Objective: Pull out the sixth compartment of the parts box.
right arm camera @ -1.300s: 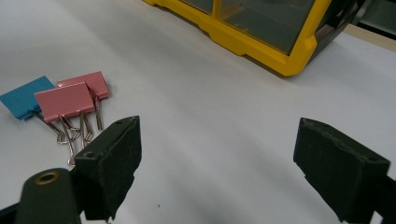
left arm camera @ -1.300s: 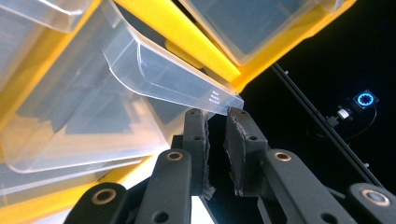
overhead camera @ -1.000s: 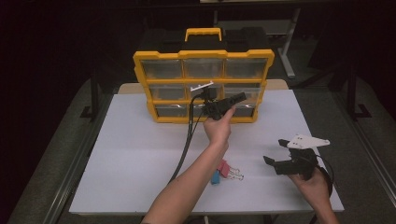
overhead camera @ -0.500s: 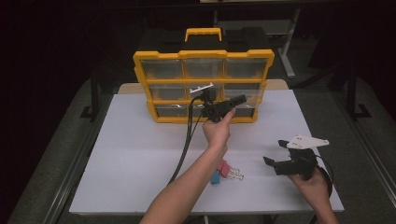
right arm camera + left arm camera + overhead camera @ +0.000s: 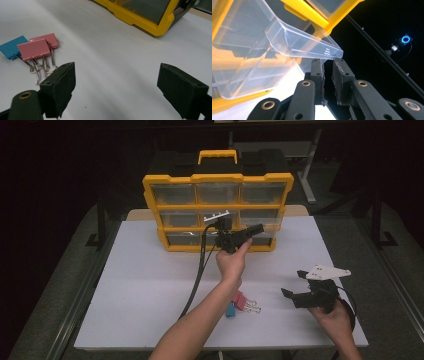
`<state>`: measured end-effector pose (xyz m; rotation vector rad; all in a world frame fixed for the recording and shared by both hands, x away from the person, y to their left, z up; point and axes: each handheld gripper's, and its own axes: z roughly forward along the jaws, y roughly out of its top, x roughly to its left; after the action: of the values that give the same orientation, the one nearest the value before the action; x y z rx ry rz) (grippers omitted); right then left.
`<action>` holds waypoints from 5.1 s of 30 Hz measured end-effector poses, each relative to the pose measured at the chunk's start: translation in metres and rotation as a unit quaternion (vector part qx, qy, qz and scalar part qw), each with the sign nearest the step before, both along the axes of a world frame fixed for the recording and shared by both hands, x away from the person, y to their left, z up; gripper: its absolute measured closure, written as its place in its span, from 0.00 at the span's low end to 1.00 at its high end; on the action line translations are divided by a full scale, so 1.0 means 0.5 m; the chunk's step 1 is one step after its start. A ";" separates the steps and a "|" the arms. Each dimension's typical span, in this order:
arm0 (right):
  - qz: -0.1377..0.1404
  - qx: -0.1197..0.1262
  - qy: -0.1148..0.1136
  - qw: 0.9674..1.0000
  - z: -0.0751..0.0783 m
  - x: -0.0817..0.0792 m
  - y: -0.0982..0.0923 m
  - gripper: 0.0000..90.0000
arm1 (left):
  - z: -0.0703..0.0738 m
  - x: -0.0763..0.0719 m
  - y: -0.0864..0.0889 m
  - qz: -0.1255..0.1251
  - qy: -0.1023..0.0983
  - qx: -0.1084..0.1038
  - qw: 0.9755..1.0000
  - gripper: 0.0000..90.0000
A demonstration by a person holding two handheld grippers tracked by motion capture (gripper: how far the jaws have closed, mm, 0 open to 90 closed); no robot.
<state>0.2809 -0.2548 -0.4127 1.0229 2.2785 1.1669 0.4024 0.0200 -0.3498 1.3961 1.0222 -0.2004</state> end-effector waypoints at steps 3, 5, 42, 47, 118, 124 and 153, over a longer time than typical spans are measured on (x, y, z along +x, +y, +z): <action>0.001 -0.001 -0.001 1.000 0.000 0.000 0.000 0.16 | -0.003 -0.004 0.001 -0.009 0.000 0.016 1.000 0.83; 0.001 -0.002 0.000 1.000 0.000 0.000 0.000 0.16 | -0.005 -0.012 0.003 -0.018 -0.012 0.038 0.999 0.80; 0.027 -0.009 -0.004 1.000 0.000 0.003 0.008 0.16 | 0.192 0.078 0.019 -0.241 -0.234 0.312 0.889 0.68; 0.029 -0.007 -0.002 1.000 0.000 0.003 0.006 0.16 | 0.193 0.091 0.009 -0.250 -0.232 0.326 0.882 0.68; 0.048 -0.005 0.002 0.999 -0.005 -0.004 0.008 0.16 | 0.128 0.078 -0.021 -0.303 -0.240 0.366 0.846 0.79; 0.048 -0.005 0.003 0.999 -0.005 -0.004 0.009 0.16 | 0.127 0.071 -0.022 -0.306 -0.239 0.360 0.848 0.80; 0.054 -0.007 0.004 0.998 -0.008 -0.003 0.013 0.16 | 0.125 0.055 -0.020 -0.320 -0.245 0.359 0.842 0.81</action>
<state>0.2792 -0.2484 -0.4165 0.9104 2.3710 1.1891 0.4300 0.0101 -0.2874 2.3033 0.1414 0.0783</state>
